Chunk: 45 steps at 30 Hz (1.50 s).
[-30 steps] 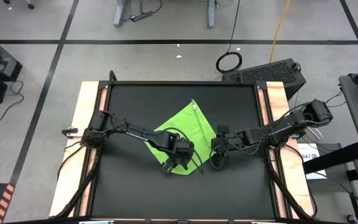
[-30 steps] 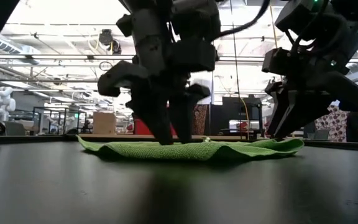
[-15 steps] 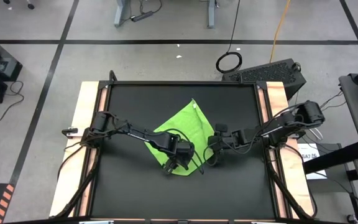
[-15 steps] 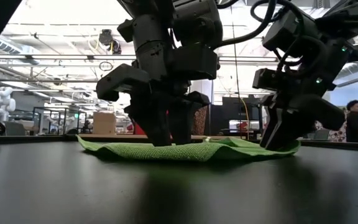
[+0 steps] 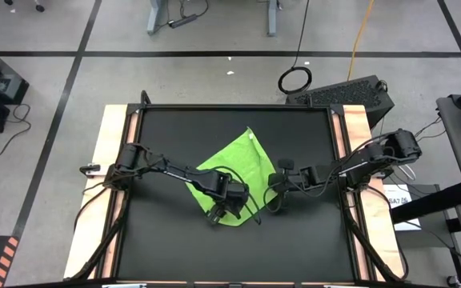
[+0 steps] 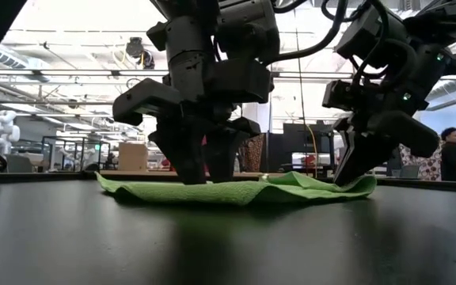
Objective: Roll towel
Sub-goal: Fold green microfiber towel
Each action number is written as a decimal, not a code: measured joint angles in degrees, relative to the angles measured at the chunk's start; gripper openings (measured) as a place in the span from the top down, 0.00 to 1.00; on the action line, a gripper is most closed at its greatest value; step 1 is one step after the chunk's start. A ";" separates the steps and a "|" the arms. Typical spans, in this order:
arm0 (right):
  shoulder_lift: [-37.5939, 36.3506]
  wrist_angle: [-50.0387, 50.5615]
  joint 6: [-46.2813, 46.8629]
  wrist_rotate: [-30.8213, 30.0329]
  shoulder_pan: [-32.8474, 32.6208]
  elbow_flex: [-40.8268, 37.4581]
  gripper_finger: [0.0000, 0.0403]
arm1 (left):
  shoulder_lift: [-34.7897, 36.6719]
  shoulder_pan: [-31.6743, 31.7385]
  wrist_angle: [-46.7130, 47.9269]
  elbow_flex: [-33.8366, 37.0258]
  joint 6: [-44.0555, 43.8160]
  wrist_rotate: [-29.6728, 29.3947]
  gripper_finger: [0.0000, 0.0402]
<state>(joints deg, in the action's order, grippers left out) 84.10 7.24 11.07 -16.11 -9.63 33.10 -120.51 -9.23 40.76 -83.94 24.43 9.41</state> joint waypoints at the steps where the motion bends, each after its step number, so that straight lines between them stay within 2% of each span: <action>1: -0.08 0.16 0.24 -0.01 0.00 0.00 0.99 | 0.00 -0.02 0.54 0.00 0.05 -0.01 0.52; 6: -3.24 5.62 2.41 -0.48 0.00 0.00 1.00 | 0.04 -0.07 3.07 0.00 0.70 -0.04 0.52; 10: -5.67 5.30 4.90 2.64 0.00 0.00 0.98 | 0.04 -0.07 3.93 0.00 1.49 -0.09 0.52; 13: -5.84 2.49 5.17 2.99 -0.58 0.00 0.90 | 0.02 -0.07 3.99 0.00 1.64 -0.13 0.52; 20: -1.62 -4.07 5.16 5.68 -1.37 0.02 0.60 | 0.00 -0.07 3.92 0.04 1.77 -0.17 0.52; 22: -0.09 -4.04 5.60 5.11 -1.14 0.02 0.55 | 0.00 -0.09 3.91 0.07 1.77 -0.17 0.52; 25: 1.43 -4.94 6.16 3.84 -0.92 0.02 0.52 | 0.00 -0.13 3.90 0.07 1.77 -0.33 0.52; 28: 2.52 -6.13 6.21 3.74 -0.83 0.02 0.54 | 0.00 -0.16 3.89 0.09 1.75 -0.33 0.52; 32: 3.71 -6.19 5.88 2.60 -0.81 0.02 0.60 | 0.00 -0.17 3.86 0.11 1.57 -0.35 0.52; 36: 3.75 -6.69 5.27 2.28 -0.81 0.02 0.73 | 0.00 -0.17 3.86 0.11 1.55 -0.33 0.52; 41: 3.75 -7.98 3.95 2.30 -0.81 0.02 0.95 | 0.00 -0.17 4.00 0.11 1.55 -0.33 0.52; 45: 1.45 -8.99 3.30 2.19 -1.03 0.02 0.98 | 0.00 -0.22 6.26 0.11 1.56 -0.71 0.52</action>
<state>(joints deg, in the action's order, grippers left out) 85.55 -1.75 14.37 -13.92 -10.66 33.12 -120.51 -9.45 47.02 -83.83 25.98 8.70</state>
